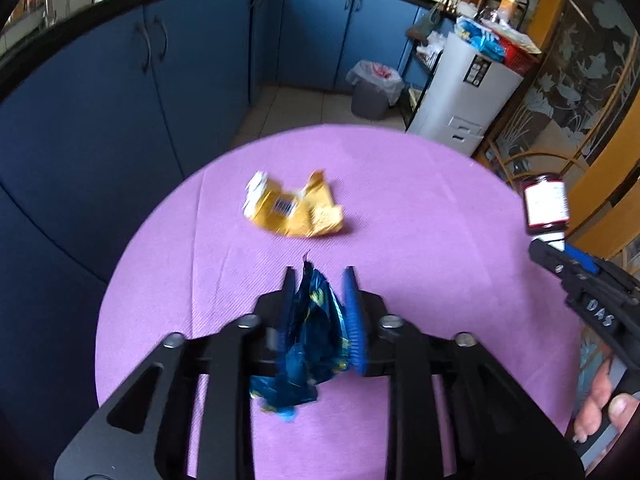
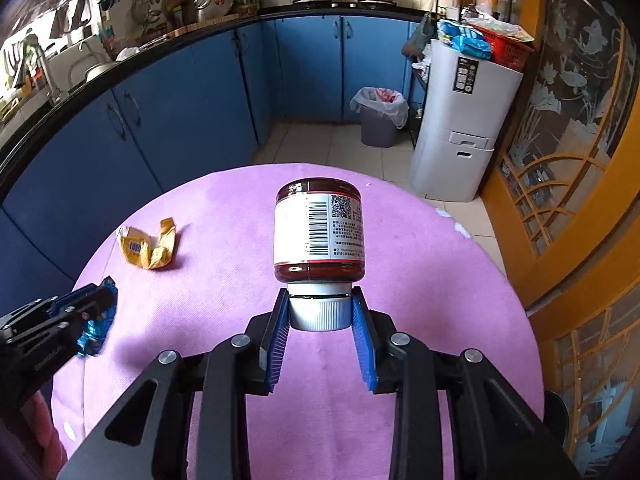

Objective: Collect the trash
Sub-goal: 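Lift the foil wrapper and jar off the table with both tools, then open the left tool over the bin to drop the foil while the right tool drops the jar, then move both open tools back over the table toward the yellow wrapper, then grasp the yellow snack wrapper with the left tool and lift it, then carry the yellow wrapper to the bin and open the left tool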

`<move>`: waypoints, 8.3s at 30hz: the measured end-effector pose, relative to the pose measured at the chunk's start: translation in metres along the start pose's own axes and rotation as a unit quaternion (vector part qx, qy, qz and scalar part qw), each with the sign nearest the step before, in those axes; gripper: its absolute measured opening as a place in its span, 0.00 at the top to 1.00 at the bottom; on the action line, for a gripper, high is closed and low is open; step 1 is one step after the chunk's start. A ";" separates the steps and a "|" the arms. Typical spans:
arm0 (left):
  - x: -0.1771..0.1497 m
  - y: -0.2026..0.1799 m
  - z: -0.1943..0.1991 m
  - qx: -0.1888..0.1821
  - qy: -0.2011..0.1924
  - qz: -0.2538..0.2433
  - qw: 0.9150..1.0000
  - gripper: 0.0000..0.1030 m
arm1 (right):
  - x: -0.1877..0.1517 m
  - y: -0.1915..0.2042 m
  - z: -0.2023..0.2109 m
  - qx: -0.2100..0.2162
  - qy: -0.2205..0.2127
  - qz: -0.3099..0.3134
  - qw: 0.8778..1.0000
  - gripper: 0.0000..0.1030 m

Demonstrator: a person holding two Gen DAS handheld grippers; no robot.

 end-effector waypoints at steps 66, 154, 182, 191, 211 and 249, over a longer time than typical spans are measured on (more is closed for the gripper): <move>-0.097 -0.364 0.044 -0.097 -0.022 -0.335 0.937 0.57 | -0.161 -0.248 0.134 -0.097 -0.038 -0.195 0.975 0.71; 0.044 -0.033 -0.024 0.064 -0.027 -0.064 0.995 0.04 | -0.046 -0.073 0.025 -0.074 -0.007 -0.079 0.994 0.16; 0.063 0.019 -0.066 0.032 -0.012 -0.067 0.997 0.04 | 0.000 0.012 -0.015 -0.094 0.002 -0.021 0.995 0.16; 0.054 0.022 -0.081 0.018 0.017 -0.060 0.998 0.51 | 0.000 0.010 -0.013 -0.100 0.002 -0.018 0.995 0.16; 0.055 0.009 -0.042 0.006 -0.028 -0.073 0.997 0.79 | -0.001 0.009 0.004 -0.104 -0.017 -0.012 0.994 0.16; 0.020 -0.157 0.040 -0.010 -0.082 -0.209 0.975 0.79 | -0.044 -0.114 0.112 -0.119 -0.094 -0.122 0.981 0.16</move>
Point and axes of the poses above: each gripper's, at about its wrist camera, not at the fingertips, and z roughly against the way its jaws point, y to its left, x to its top, the point moved 10 cm from there along -z, roughly the way its jaws point, and after that the axes turned 6 degrees about x, right-handed, at the moved point
